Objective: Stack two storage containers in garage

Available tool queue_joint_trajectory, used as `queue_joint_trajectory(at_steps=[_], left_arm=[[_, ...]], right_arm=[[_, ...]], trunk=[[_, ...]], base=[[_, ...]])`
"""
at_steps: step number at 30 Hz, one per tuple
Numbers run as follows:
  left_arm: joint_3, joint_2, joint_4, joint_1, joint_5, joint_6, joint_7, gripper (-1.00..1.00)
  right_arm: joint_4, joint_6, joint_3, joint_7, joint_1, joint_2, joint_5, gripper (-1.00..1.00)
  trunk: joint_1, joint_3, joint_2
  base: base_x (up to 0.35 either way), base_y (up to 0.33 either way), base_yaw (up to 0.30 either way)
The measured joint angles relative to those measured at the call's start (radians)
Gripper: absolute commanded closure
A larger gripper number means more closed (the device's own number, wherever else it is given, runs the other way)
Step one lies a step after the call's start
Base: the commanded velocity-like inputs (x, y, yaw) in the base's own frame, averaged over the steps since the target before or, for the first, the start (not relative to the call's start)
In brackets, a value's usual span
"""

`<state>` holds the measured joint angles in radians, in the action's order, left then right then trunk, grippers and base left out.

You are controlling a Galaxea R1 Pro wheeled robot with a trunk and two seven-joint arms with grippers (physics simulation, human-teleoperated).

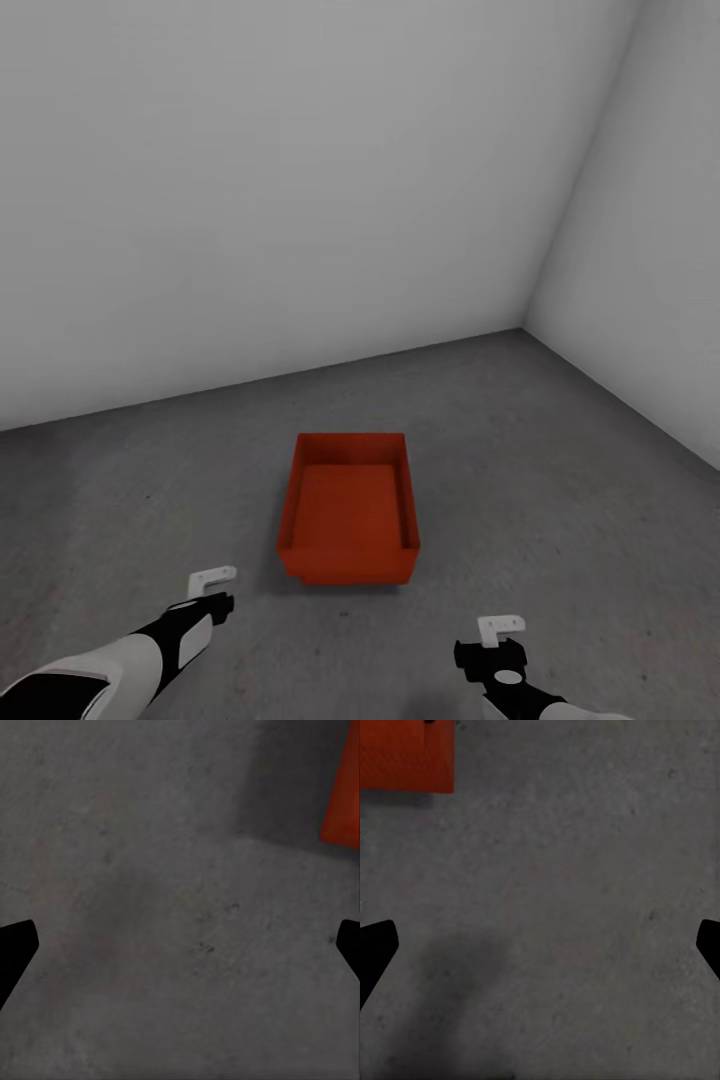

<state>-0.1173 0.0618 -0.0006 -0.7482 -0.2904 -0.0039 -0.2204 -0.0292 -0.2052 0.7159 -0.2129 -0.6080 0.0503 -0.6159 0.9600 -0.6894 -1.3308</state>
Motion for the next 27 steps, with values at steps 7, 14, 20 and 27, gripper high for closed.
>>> queue_joint_trajectory(at_steps=[7, 14, 20, 27], left_arm=[[0.0, -0.004, 0.001, 0.0, -0.001, 0.002, 0.0, -1.0], [0.0, -0.006, 0.001, 0.0, -0.001, 0.006, 0.001, -1.0], [0.0, -0.01, 0.001, 0.004, -0.001, 0.007, 0.002, -1.0], [0.0, -0.012, 0.001, 0.007, -0.001, 0.008, 0.002, -1.0]], right_arm=[[0.0, -0.004, 0.0, 0.0, 0.003, 0.001, 0.0, -1.0], [0.0, -0.006, -0.001, 0.0, 0.014, 0.001, -0.001, -1.0], [0.0, -0.001, -0.003, 0.0, 0.018, 0.001, -0.001, -1.0], [0.0, -0.005, -0.002, -0.001, 0.095, 0.001, 0.0, -1.0]], trunk=[[0.0, 0.0, 0.0], [-0.019, 0.016, 0.035], [-0.042, 0.034, 0.077], [-0.069, 0.056, 0.126]], base=[[0.0, 0.0, 0.0], [0.0, 0.0, 0.0], [0.0, 0.0, 0.0], [0.0, 0.0, 0.0]])
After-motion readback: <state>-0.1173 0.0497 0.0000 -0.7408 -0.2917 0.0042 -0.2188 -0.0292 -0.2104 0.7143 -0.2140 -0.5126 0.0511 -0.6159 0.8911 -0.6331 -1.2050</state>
